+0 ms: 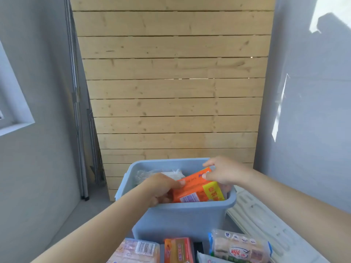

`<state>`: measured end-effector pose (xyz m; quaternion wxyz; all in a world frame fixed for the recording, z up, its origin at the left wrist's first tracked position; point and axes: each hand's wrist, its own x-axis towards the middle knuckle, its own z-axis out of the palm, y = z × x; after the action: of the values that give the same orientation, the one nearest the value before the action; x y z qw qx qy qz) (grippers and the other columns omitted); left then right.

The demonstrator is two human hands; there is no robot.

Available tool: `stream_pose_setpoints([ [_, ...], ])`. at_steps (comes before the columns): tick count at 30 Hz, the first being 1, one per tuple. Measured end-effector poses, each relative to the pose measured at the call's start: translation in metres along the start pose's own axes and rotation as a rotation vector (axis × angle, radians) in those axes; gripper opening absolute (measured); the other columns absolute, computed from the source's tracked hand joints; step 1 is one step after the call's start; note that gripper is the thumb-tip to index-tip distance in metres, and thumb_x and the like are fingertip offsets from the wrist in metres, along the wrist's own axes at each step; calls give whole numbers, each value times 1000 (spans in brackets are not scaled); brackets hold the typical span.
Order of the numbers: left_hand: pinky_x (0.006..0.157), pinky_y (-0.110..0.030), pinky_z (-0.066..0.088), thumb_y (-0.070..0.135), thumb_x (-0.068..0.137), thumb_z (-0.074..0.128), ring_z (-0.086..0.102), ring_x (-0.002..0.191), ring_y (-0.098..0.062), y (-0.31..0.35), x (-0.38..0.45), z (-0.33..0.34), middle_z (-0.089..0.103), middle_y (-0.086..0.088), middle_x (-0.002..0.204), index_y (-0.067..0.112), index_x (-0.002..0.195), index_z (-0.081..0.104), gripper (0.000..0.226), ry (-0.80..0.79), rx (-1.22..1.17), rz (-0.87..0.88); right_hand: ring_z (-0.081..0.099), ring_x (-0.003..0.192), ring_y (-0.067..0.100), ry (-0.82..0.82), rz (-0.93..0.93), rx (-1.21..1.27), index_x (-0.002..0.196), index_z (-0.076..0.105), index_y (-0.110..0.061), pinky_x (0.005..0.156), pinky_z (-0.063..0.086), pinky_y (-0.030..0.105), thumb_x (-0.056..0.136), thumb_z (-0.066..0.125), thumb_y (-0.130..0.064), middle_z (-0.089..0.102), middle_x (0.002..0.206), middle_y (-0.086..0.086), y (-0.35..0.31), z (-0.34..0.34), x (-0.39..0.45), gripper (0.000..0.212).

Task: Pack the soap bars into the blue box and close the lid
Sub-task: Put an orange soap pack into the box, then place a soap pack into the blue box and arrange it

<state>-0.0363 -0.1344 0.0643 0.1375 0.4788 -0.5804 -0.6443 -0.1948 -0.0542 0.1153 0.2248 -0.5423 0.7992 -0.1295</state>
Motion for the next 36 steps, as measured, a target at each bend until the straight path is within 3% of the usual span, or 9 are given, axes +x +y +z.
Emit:
stream_pose_setpoints([
  [3, 67, -26, 53, 20, 87, 63, 63, 75, -20, -3, 9, -5, 67, -14, 96, 3, 104, 63, 24, -80, 76, -73, 65, 96, 23, -98, -6, -93, 123, 58, -20, 78, 48, 27, 88, 55, -33, 66, 105, 2, 3, 9, 5, 37],
  [6, 86, -32, 50, 24, 89, 59, 60, 87, -25, -4, 14, -6, 63, -17, 106, 2, 108, 61, 28, -183, 131, -139, 64, 103, 23, -141, 12, -207, 118, 62, -13, 82, 50, 29, 87, 56, -34, 70, 109, 7, 3, 12, 11, 38],
  [10, 74, -28, 50, 28, 94, 52, 59, 74, -20, -5, 19, -5, 62, -13, 90, 5, 96, 59, 25, -204, 162, -154, 60, 58, 20, -322, 94, -297, 121, 60, -8, 69, 49, 27, 89, 54, -28, 68, 90, 11, -3, 17, 24, 38],
  [13, 67, -27, 49, 28, 97, 44, 56, 68, -19, -5, 23, -7, 59, -11, 79, 4, 86, 55, 29, -175, 199, -172, 65, 85, 26, -392, 98, -401, 121, 60, -11, 92, 51, 34, 89, 54, -33, 68, 114, 9, -5, 26, 34, 40],
  [17, 58, -24, 44, 31, 96, 45, 51, 60, -16, -7, 26, -7, 58, -8, 76, 8, 78, 56, 31, -96, 388, -164, 55, 72, 29, -445, 145, -381, 118, 59, -4, 75, 47, 33, 91, 49, -28, 61, 102, 16, -4, 40, 42, 38],
  [21, 51, -20, 39, 31, 90, 48, 50, 58, -14, -12, 31, -9, 65, -4, 86, 14, 81, 60, 22, -1, 440, -77, 55, 80, 33, -450, 184, -245, 124, 55, -10, 87, 46, 38, 94, 42, -30, 58, 111, 18, 1, 41, 47, 39],
  [25, 65, -24, 46, 36, 93, 38, 64, 77, -17, -8, 32, -4, 68, -5, 95, 13, 93, 64, 35, -29, 260, -39, 61, 107, 33, -444, 199, -24, 128, 51, -7, 96, 49, 44, 97, 32, -39, 58, 127, 22, 2, 39, 52, 49],
  [30, 98, -29, 41, 60, 91, 25, 58, 112, -18, -7, 34, 1, 68, 0, 117, 17, 118, 60, 62, -160, 544, -70, 53, 120, 38, -503, 249, 152, 136, 39, -4, 100, 45, 48, 96, 22, -50, 50, 135, 23, 8, 42, 54, 63],
  [36, 96, -33, 43, 60, 92, 22, 60, 100, -22, -5, 26, 3, 66, -8, 115, 12, 118, 59, 66, -139, 452, -47, 50, 122, 40, -453, 228, 267, 136, 41, -3, 99, 45, 45, 95, 18, -54, 47, 136, 26, 9, 42, 47, 69],
])
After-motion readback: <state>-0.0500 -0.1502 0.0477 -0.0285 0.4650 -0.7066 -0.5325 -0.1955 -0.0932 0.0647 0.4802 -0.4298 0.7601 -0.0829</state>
